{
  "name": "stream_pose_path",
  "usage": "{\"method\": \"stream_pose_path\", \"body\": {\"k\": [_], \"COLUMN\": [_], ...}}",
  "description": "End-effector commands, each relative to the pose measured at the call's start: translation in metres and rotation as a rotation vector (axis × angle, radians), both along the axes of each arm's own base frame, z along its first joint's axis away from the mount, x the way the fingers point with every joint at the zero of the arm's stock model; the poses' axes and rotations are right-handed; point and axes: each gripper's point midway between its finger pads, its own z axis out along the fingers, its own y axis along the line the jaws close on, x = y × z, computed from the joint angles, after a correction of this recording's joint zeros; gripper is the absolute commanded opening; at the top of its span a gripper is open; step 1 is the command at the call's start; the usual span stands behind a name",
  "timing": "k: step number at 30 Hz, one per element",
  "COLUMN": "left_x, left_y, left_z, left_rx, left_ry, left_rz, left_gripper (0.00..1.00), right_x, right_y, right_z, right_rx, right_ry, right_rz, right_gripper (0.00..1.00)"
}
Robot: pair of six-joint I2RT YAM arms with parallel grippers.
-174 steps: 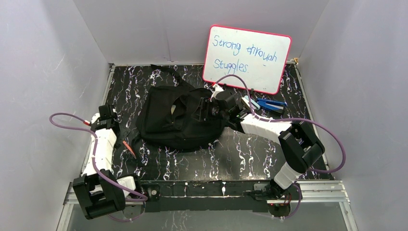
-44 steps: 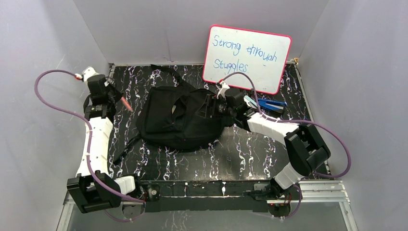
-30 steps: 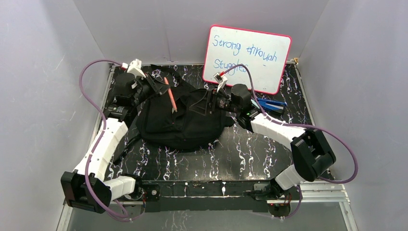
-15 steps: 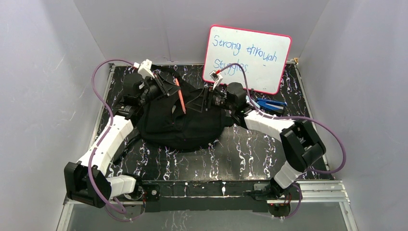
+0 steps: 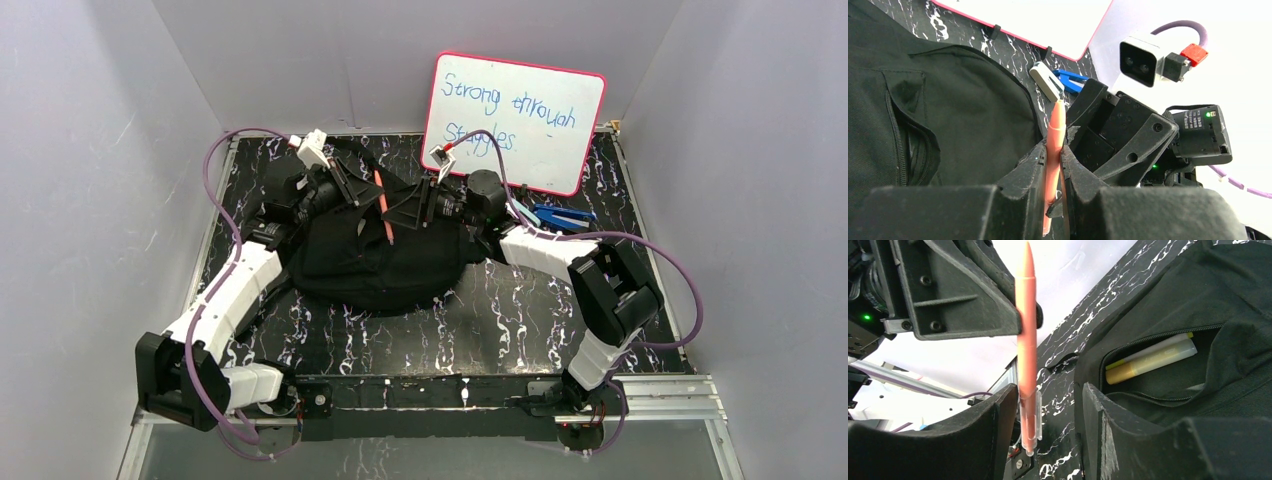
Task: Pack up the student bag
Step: Pick up the stationery from the center of the board.
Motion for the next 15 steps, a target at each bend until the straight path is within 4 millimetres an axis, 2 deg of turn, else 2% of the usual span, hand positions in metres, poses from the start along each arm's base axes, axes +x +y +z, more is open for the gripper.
{"method": "stream_pose_path", "body": {"k": [1,8,13,15], "left_x": [-0.004,-0.0065,-0.0077,-0.0043], "left_y": [-0.0101,-0.0155,-0.016,-0.012], "left_z": [-0.0002,-0.0085,-0.0094,-0.0093], "left_rx": [-0.014,-0.002,0.012,0.039], "left_ry": [-0.007,0.007,-0.004,-0.015], "left_rz": [-0.049,-0.068,-0.078,-0.057], "left_gripper": [0.0,0.0,0.0,0.07], "right_x": [0.0008,-0.001,-0.0013,-0.0006], "right_y": [0.0038,0.0039,0.0031,0.0026], "right_z": [0.0382,0.0382,0.0351,0.0319], "right_rx": [0.088,0.097,0.094,0.089], "right_ry": [-0.107,-0.112,-0.105,-0.083], "right_rz": [0.025,0.034,0.031,0.023], "right_gripper": [0.58,0.4,0.19,0.08]}}
